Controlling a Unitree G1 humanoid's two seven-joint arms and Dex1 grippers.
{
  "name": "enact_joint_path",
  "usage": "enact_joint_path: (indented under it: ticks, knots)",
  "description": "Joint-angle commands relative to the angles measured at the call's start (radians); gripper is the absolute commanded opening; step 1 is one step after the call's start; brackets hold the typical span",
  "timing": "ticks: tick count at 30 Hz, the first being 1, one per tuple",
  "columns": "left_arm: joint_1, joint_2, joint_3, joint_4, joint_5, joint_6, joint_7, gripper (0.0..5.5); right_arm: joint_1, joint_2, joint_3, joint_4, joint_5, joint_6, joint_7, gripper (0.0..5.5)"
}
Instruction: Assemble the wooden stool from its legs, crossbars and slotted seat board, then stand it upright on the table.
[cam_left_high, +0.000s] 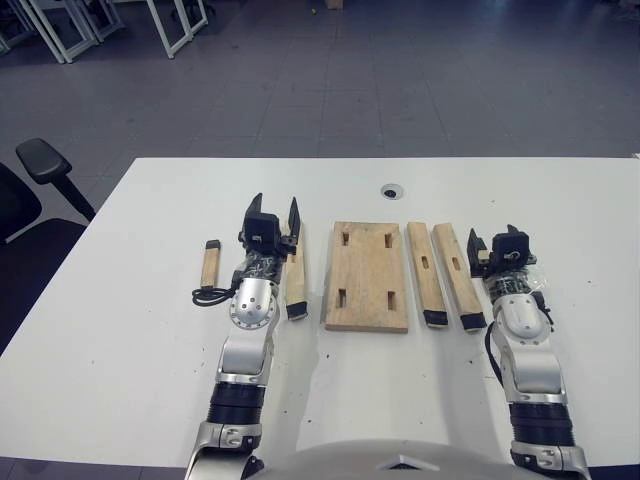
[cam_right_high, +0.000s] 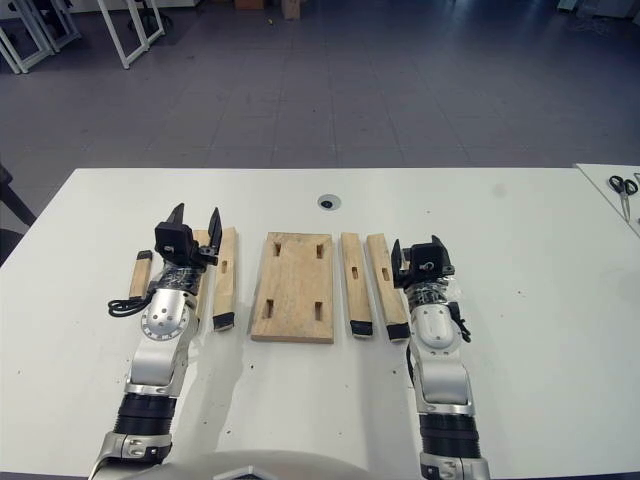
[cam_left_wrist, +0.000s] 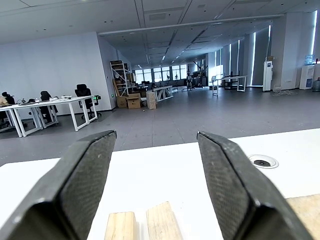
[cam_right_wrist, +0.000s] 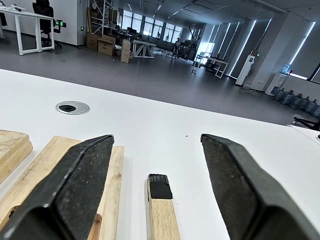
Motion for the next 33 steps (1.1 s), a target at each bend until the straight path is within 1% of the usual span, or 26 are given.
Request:
enact_joint_path:
  ticks: [1,4,6,10,11,13,16,19,22,26,30,33]
  knots:
    - [-0.006,-0.001,-0.001,0.005,0.004,0.011,-0.002,2.99,-0.014,0.0,-0.003,-0.007,0.008,-0.01,0.004,3.2]
    - [-0.007,-0.002,-0.004,0.005,0.005,0.011,-0.003,2.99,-0.016,0.001,-0.004,-0.006,0.012,-0.017,0.006,3.2]
    - [-0.006,-0.004,0.001,0.006,0.004,0.01,0.005,2.99,-0.021,0.017,-0.002,-0.022,0.058,-0.051,0.035,3.2]
    - [-0.008,-0.013,0.04,0.012,-0.013,0.012,0.034,2.99,-0.026,0.019,0.076,-0.071,0.084,-0.102,0.118,3.2]
    - [-0.007,-0.016,0.053,0.015,-0.021,0.016,0.039,2.99,-0.023,0.025,0.079,-0.074,0.083,-0.095,0.113,3.2]
    - [-0.006,-0.018,0.062,0.018,-0.027,0.017,0.04,2.99,-0.024,0.027,0.057,-0.07,0.072,-0.076,0.085,3.2]
    - [-0.001,-0.022,0.057,0.014,-0.024,0.019,0.034,2.99,-0.033,0.012,-0.019,-0.046,0.084,-0.031,0.041,3.2]
    - [0.007,-0.027,0.056,0.008,-0.021,0.022,0.033,2.99,-0.025,-0.024,-0.074,-0.033,0.115,0.005,0.063,3.2]
    - [0.02,-0.033,0.057,0.005,-0.019,0.022,0.036,2.99,-0.005,-0.078,-0.109,0.007,0.145,0.112,0.113,3.2]
    - [0.023,-0.035,0.055,0.004,-0.018,0.023,0.033,2.99,0.041,-0.098,-0.117,0.017,0.226,0.257,0.196,3.2]
    - [0.029,-0.033,0.058,0.003,-0.02,0.024,0.031,2.99,0.081,-0.102,-0.096,0.008,0.242,0.309,0.233,3.2]
    - [0.031,-0.033,0.057,0.004,-0.022,0.027,0.028,2.99,0.09,-0.096,-0.111,0.026,0.241,0.313,0.217,3.2]
